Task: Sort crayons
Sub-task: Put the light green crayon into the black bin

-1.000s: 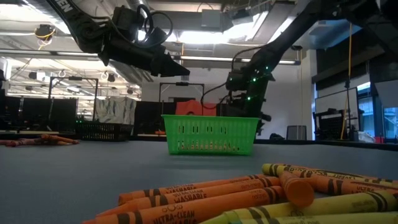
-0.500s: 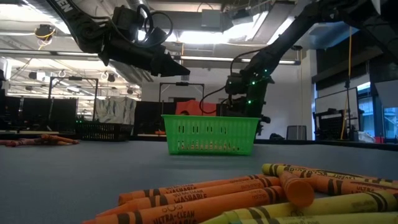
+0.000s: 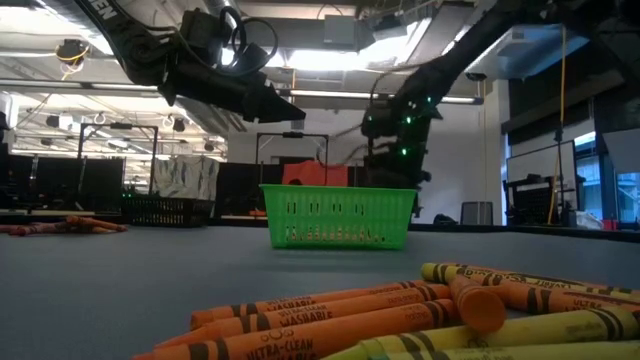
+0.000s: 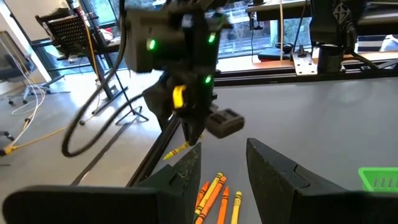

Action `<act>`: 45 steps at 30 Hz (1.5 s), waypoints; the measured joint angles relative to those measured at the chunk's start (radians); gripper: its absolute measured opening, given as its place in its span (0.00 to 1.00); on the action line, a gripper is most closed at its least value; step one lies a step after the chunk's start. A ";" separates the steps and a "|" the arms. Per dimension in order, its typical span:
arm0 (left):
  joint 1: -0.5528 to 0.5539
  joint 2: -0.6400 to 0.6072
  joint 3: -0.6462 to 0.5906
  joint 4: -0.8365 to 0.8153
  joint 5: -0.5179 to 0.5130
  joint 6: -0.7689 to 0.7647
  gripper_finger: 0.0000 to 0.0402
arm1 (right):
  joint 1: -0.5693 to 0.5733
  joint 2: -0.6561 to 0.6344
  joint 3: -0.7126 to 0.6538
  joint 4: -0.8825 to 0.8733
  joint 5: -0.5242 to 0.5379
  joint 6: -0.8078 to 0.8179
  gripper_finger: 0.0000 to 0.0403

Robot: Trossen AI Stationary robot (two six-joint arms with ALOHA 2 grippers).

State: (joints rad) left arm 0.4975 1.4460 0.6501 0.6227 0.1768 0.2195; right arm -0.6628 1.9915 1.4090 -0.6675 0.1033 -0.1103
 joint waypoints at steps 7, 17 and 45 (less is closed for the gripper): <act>-0.024 0.000 0.000 -0.005 0.001 0.017 0.28 | 0.061 -0.122 -0.024 0.037 -0.010 -0.044 0.03; -0.035 0.000 0.000 -0.009 0.001 0.029 0.28 | 0.104 -0.457 -0.454 0.520 -0.120 -0.092 0.03; -0.151 0.124 0.000 0.322 0.086 -0.083 0.43 | 0.388 -0.543 -0.651 1.118 -0.261 -0.273 0.02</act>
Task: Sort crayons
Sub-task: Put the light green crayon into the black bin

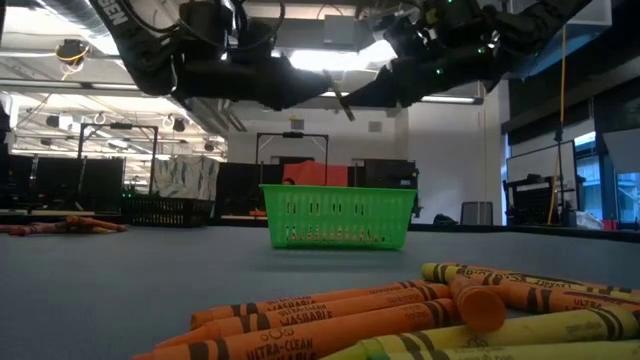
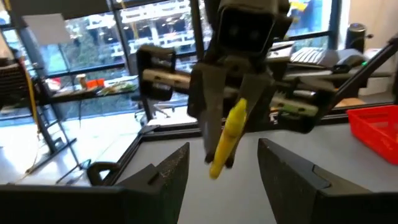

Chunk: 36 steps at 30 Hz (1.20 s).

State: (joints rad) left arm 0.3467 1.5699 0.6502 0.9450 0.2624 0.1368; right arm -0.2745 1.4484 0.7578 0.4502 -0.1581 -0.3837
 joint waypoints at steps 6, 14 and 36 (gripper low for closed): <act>-0.028 0.002 0.023 0.008 0.038 0.003 0.43 | 0.000 0.011 0.000 0.010 -0.016 -0.007 0.02; -0.032 0.002 0.023 -0.007 0.039 0.012 0.34 | 0.000 0.011 0.000 0.044 -0.053 -0.007 0.04; -0.042 0.002 0.024 0.015 -0.012 0.037 0.01 | 0.000 0.011 0.000 0.052 -0.116 0.047 0.13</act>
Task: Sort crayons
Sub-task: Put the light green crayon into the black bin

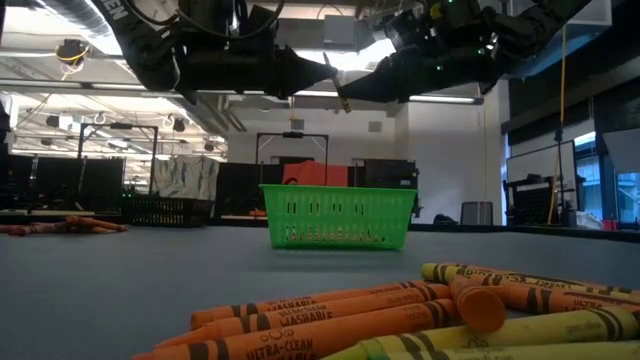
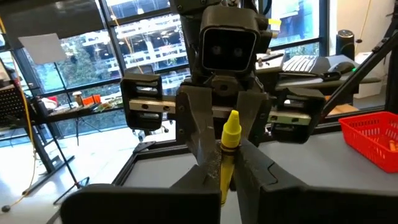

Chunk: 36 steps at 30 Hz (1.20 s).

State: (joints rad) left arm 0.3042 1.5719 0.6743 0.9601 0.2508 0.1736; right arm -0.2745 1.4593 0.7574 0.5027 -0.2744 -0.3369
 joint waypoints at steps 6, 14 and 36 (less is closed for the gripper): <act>0.000 -0.038 0.000 -0.064 -0.070 0.029 0.01 | 0.000 -0.035 0.000 -0.077 0.026 0.023 0.42; 0.000 -0.197 0.000 -0.370 -0.287 0.135 0.01 | 0.000 -0.109 0.001 -0.242 0.192 0.018 0.63; 0.207 -0.469 0.000 -1.297 -0.894 0.176 0.01 | -0.001 -0.100 0.001 -0.244 0.203 0.025 0.64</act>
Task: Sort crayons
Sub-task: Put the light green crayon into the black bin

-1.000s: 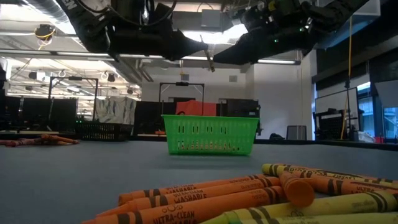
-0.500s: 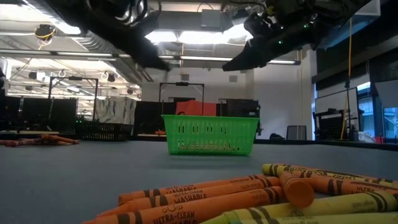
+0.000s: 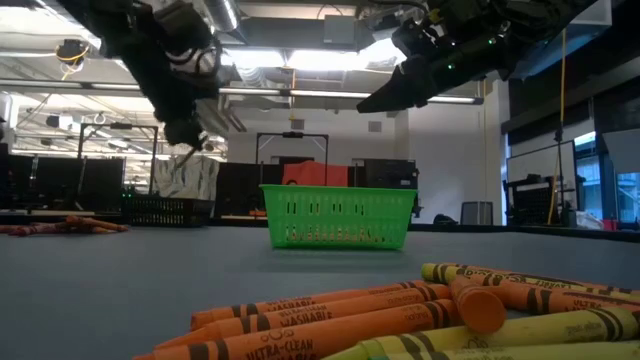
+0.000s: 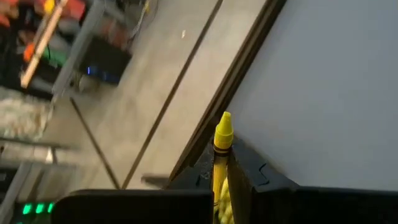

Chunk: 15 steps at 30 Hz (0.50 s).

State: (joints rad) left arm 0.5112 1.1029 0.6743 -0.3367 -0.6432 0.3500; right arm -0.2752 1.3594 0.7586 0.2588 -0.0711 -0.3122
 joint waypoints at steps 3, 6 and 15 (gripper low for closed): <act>0.071 0.007 0.000 -0.015 0.009 -0.001 0.01 | 0.000 0.000 0.000 -0.001 0.000 0.000 0.64; 0.128 0.027 0.000 -0.014 0.053 -0.002 0.01 | 0.000 0.000 0.000 -0.001 0.000 0.001 0.64; 0.232 0.133 0.000 0.012 0.086 -0.001 0.03 | 0.000 0.001 0.000 -0.009 0.000 0.001 0.64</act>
State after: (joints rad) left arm 0.7436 1.2357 0.6743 -0.3250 -0.5571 0.3494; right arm -0.2752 1.3602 0.7586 0.2497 -0.0711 -0.3115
